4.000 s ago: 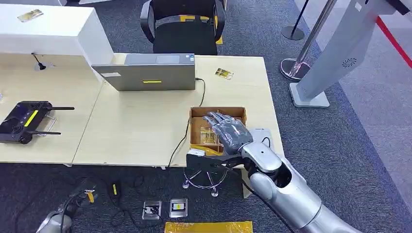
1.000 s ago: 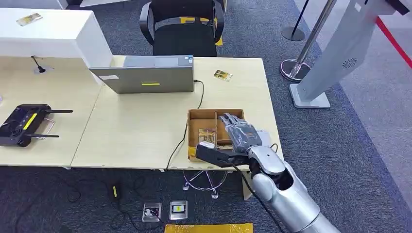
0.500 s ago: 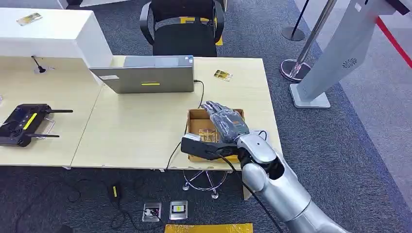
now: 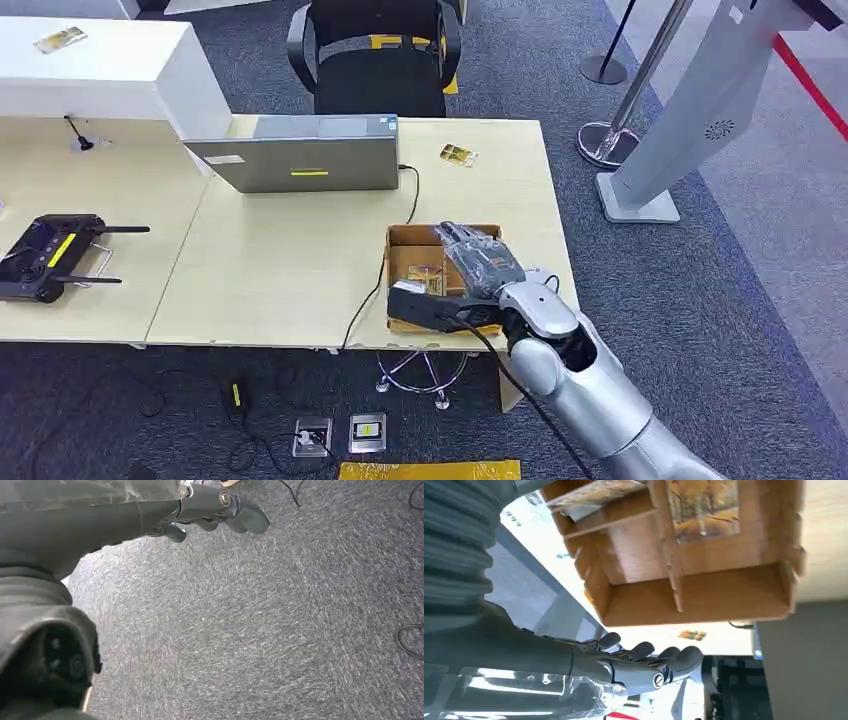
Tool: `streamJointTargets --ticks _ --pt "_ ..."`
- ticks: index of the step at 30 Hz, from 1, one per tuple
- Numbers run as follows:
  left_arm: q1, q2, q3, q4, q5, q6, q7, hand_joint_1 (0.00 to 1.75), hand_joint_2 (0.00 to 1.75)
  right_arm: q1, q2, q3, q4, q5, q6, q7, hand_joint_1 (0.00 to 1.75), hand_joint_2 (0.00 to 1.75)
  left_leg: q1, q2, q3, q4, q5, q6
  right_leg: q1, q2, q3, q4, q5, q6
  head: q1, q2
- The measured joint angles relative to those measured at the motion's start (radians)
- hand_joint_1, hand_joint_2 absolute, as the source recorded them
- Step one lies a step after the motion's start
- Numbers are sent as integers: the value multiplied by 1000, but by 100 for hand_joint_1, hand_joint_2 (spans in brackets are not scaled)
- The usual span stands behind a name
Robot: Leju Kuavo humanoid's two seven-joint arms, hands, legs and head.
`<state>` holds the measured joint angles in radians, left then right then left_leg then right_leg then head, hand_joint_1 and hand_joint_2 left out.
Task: Pass the card to the sensor for recognition and then transmit it.
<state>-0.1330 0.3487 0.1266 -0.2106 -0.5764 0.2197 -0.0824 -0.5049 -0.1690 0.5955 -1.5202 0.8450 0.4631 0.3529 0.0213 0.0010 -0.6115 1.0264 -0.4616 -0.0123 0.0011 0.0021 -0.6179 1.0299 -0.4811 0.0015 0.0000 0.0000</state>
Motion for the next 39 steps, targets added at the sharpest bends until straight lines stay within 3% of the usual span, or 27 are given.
streamJointTargets --ticks 21,39 --pt "0 -10 7 2 -16 -3 -8 0 0 75 -85 -32 -79 -14 22 24 0 175 0 0 0 0 0 0 0 0 0 0 0 0 0 0" --pt "-2 -31 8 2 -27 -5 -24 0 0 100 -100 -46 -48 96 -125 -23 0 175 0 0 0 0 0 0 0 0 0 0 0 0 0 0"
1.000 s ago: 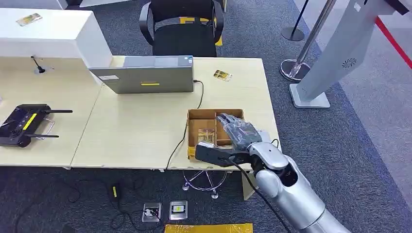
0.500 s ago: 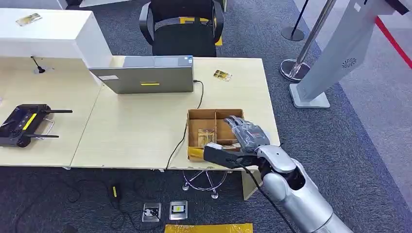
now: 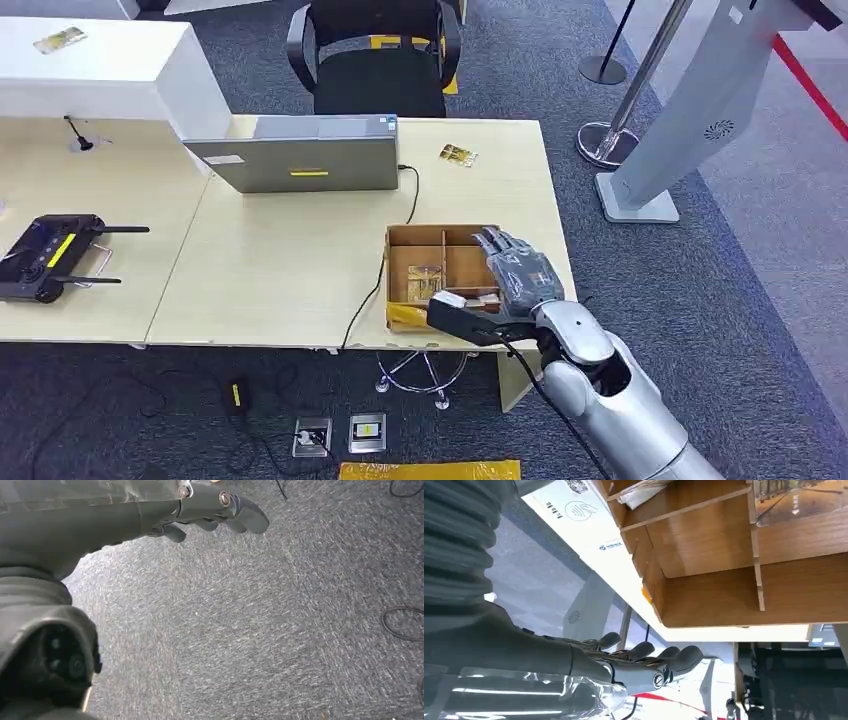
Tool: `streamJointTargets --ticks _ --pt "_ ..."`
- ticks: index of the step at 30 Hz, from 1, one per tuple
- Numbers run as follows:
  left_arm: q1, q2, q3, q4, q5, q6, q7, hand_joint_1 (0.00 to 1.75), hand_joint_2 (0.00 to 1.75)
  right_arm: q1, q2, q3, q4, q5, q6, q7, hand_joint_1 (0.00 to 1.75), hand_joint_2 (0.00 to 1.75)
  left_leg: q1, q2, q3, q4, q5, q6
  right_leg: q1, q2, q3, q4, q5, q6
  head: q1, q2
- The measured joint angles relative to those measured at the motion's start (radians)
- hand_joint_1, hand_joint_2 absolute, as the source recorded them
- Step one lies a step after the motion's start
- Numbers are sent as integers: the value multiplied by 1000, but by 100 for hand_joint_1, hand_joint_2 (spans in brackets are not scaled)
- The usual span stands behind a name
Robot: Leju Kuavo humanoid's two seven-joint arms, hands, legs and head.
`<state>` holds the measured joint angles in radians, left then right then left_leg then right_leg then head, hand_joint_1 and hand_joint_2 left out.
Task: Pass the card to the sensor for recognition and then transmit it.
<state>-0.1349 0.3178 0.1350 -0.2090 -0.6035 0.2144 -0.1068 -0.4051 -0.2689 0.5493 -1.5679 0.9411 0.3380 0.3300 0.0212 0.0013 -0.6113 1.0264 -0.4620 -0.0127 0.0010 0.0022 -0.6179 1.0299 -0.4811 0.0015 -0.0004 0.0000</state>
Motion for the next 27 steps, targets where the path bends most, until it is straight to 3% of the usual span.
streamJointTargets --ticks 11,27 --pt "-2 17 11 0 10 2 -44 0 0 10 0 -11 23 -1 -3 0 0 175 0 0 0 0 0 0 0 0 0 0 0 0 0 0" --pt "-3 36 22 0 1 -5 -56 0 0 8 0 -25 45 4 -39 -5 0 175 0 0 0 0 0 0 0 0 0 0 0 0 0 0"
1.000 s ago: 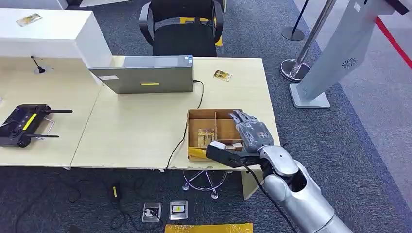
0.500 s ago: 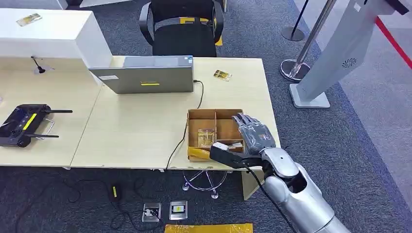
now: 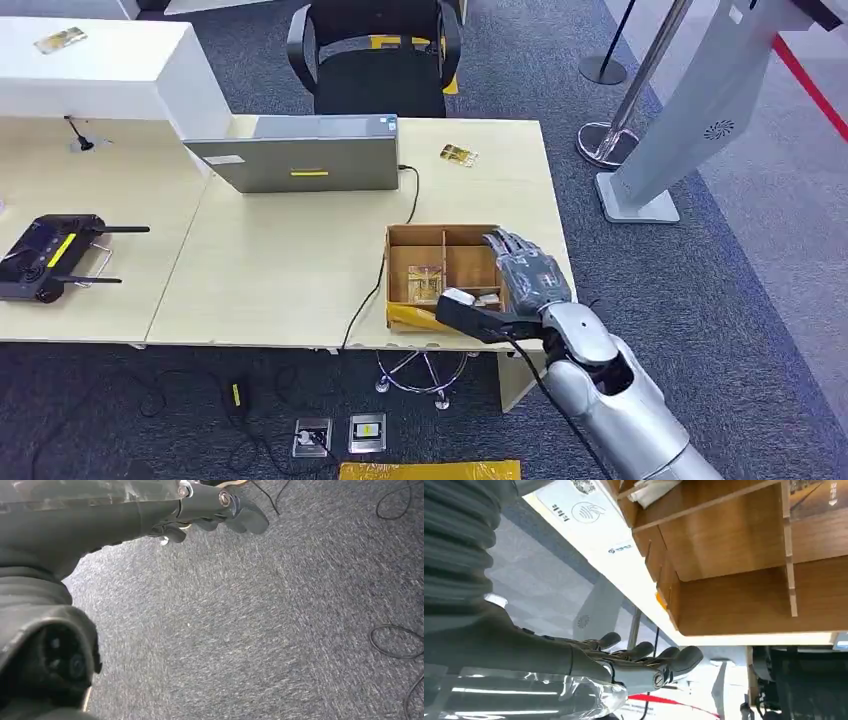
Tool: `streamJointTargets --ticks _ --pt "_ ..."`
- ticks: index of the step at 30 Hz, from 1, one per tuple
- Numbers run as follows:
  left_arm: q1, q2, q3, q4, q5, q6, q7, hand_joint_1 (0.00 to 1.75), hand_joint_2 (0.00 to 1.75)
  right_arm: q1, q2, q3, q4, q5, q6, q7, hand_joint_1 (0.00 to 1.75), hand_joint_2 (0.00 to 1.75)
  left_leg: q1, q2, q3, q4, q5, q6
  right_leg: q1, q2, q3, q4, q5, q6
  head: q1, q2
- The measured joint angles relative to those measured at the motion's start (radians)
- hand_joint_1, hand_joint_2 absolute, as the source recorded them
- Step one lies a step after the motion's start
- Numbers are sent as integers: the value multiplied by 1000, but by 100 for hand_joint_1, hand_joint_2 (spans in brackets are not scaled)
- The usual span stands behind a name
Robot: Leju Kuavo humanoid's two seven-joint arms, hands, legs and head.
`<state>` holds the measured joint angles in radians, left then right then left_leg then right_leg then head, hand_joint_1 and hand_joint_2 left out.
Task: Pass the card to the sensor for recognition and then transmit it.
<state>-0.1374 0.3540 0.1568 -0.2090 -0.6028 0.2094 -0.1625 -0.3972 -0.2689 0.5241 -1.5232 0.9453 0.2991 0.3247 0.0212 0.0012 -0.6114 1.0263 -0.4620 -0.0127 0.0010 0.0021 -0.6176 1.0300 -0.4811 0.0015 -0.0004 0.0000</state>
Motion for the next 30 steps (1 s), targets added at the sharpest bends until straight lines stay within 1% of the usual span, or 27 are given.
streamJointTargets --ticks 17,21,27,30 --pt "0 -6 0 1 0 5 0 0 0 18 3 12 11 13 9 -17 0 175 0 0 0 0 0 0 0 0 0 0 0 0 0 0" --pt "0 -7 0 1 0 8 0 0 0 25 4 17 10 37 -9 -22 0 175 0 0 0 0 0 0 0 0 0 0 0 0 0 0" --pt "0 -14 1 2 0 11 0 0 0 44 16 32 11 44 -63 -41 0 175 0 0 0 0 0 0 0 0 0 0 0 0 0 0" --pt "0 -15 1 2 -1 11 0 0 0 48 20 37 14 45 -78 -42 0 175 0 0 0 0 0 0 0 0 0 0 0 0 0 0"
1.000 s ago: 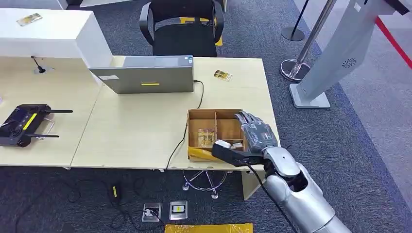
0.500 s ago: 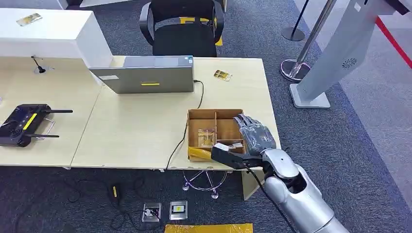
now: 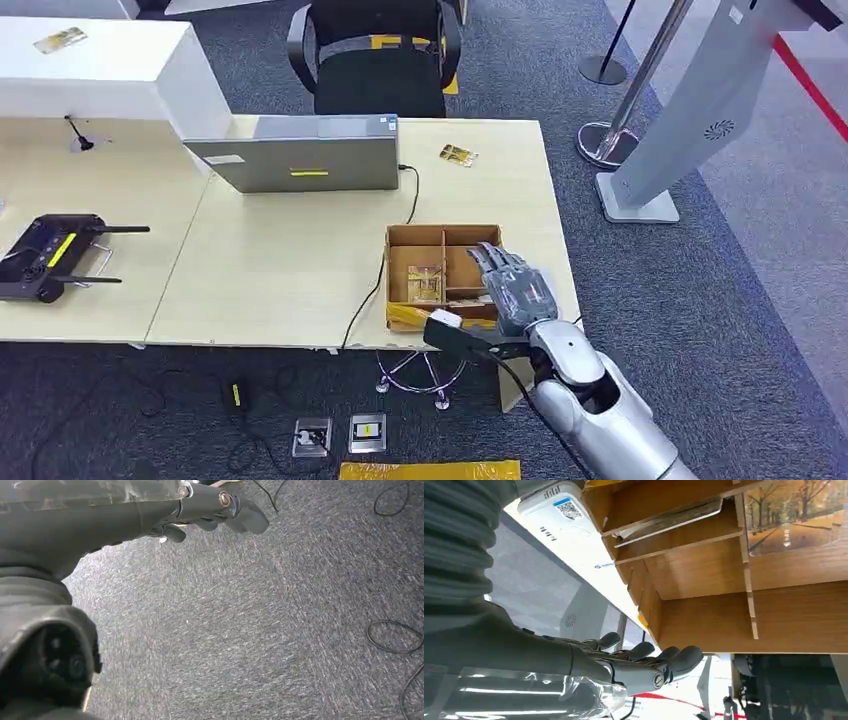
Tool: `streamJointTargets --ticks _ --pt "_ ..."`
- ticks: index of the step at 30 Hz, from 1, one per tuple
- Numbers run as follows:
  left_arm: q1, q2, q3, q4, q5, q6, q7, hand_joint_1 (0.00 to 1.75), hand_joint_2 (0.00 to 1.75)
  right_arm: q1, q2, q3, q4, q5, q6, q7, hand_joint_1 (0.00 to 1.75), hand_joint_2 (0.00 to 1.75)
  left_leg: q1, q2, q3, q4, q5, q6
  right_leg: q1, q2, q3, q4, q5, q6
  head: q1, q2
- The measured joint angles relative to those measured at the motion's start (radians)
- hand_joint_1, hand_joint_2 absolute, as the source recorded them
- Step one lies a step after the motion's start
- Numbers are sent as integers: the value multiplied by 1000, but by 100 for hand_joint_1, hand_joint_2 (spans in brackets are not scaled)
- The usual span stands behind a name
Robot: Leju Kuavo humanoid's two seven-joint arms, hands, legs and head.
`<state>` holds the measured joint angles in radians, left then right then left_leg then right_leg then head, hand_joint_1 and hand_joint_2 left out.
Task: Pass the card to the sensor for recognition and then transmit it.
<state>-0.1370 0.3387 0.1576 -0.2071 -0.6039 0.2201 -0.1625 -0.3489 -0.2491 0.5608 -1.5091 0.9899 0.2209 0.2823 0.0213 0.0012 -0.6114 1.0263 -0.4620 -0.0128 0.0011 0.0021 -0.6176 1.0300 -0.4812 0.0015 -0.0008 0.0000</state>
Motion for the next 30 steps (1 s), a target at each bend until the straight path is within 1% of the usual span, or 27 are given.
streamJointTargets --ticks 6,9,15,30 --pt "0 -6 0 1 -3 3 0 0 0 0 14 8 13 5 -40 -16 0 175 0 0 0 0 0 0 0 0 0 0 0 0 1 0" --pt "0 -10 0 1 -4 4 -3 0 0 -4 32 17 34 11 -63 -29 0 175 0 0 0 0 0 0 0 0 0 0 0 0 0 0" --pt "-1 -15 0 1 -4 6 -10 0 0 -9 68 33 74 19 -80 -34 0 175 0 0 0 0 0 0 0 0 0 0 0 0 0 0" --pt "-1 -15 0 1 -4 7 -10 0 0 -11 74 51 131 19 -83 -26 0 175 0 0 0 0 0 0 0 0 0 0 0 0 0 0"
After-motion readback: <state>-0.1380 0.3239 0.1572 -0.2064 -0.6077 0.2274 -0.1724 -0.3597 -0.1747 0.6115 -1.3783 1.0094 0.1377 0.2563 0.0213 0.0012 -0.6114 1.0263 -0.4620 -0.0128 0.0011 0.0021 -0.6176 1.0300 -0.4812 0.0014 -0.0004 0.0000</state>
